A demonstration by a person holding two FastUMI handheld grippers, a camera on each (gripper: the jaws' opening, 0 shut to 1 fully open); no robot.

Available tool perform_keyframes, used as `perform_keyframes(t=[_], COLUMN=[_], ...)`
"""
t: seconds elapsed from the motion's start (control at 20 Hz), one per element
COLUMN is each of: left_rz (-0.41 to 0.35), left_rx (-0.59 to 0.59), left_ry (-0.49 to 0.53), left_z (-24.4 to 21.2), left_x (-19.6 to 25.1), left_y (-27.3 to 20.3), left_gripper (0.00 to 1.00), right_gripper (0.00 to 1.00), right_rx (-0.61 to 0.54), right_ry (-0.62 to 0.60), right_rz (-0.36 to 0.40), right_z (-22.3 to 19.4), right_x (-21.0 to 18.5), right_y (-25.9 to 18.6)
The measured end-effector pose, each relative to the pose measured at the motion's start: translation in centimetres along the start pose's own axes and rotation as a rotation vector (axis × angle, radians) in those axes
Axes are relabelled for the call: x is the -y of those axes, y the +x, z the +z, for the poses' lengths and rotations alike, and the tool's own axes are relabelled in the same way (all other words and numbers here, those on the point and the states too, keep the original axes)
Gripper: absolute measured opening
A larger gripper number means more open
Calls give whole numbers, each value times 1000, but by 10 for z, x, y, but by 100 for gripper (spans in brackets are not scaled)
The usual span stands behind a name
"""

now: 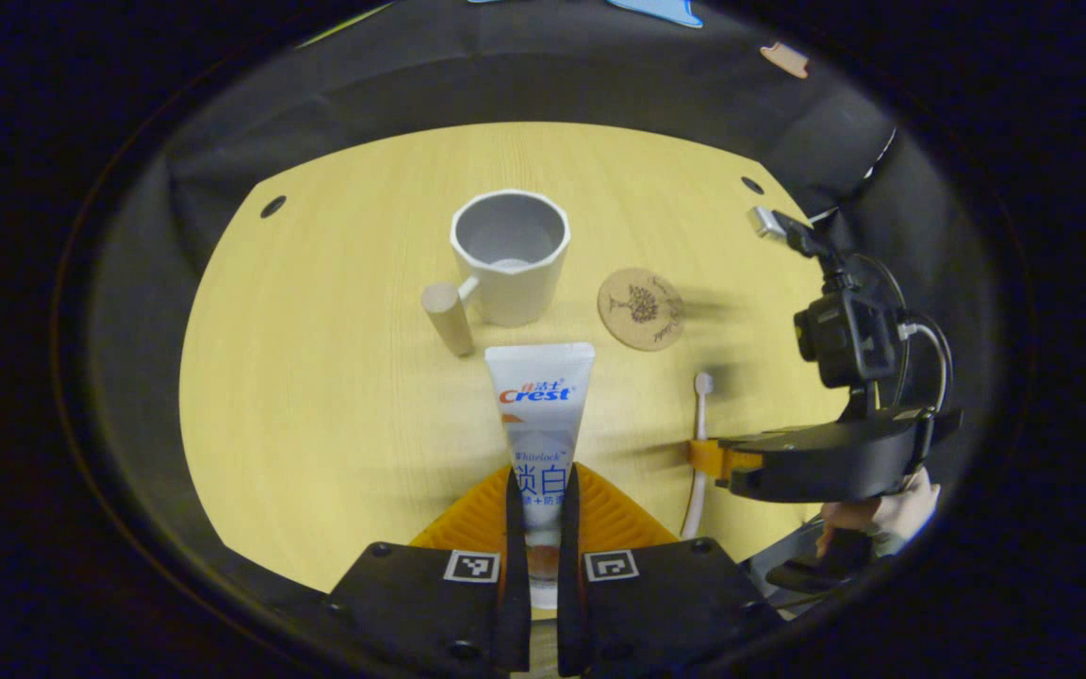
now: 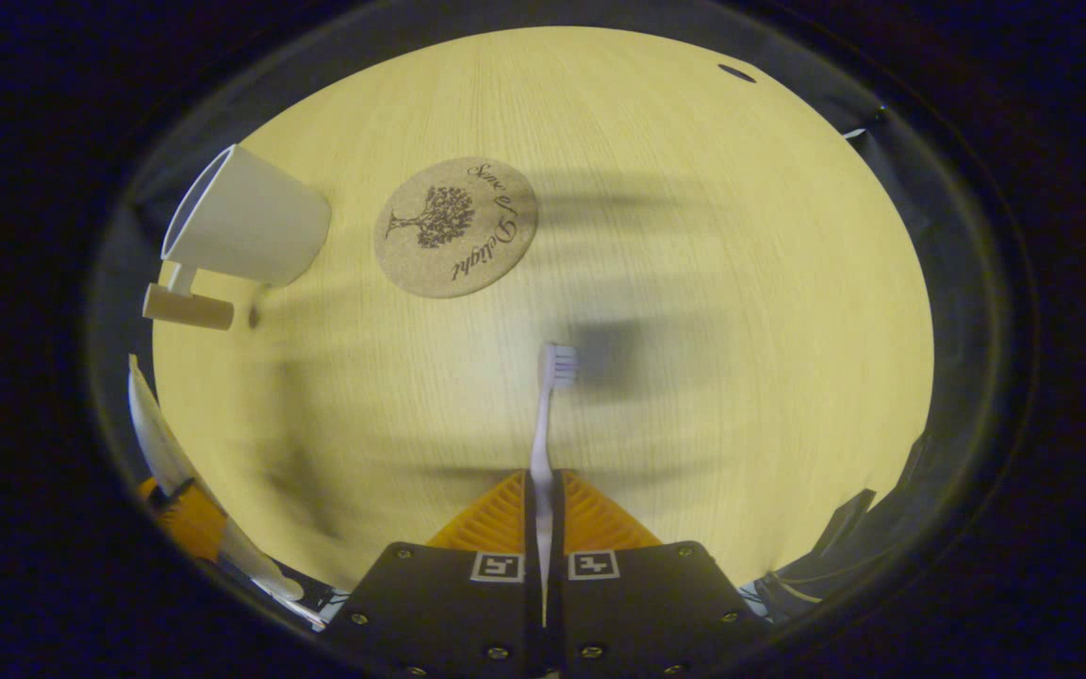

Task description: Put the toothbrush and toothpaste on the desktop into the cup, then pick up the cup and place it on the coaster on the desktop.

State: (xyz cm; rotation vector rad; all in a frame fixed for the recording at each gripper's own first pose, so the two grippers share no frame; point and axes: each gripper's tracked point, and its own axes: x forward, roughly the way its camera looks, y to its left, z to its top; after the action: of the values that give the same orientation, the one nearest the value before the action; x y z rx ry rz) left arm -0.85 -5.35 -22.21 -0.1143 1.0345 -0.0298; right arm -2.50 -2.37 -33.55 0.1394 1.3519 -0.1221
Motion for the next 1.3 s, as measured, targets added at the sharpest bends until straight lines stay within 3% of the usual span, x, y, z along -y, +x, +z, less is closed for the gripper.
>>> perform_keyframes(t=[0.35, 0.75, 0.9, 1.3], left_rz=[-6, 1, -6, -5], left_rx=[125, 290, 347, 538], left_ry=[7, 47, 82, 58], left_z=[87, 198, 221, 254], left_x=[-8, -14, -10, -18], left_y=[-20, -6, 12, 28], left_gripper=[18, 18, 18, 18], right_gripper=[2, 3, 2, 2], right_rx=[18, 31, 32, 16], right_ry=[4, 9, 11, 15], right_rz=[-7, -14, -14, -11], right_z=[0, 1, 1, 1], right_x=[0, 0, 0, 0], right_y=[0, 1, 0, 1])
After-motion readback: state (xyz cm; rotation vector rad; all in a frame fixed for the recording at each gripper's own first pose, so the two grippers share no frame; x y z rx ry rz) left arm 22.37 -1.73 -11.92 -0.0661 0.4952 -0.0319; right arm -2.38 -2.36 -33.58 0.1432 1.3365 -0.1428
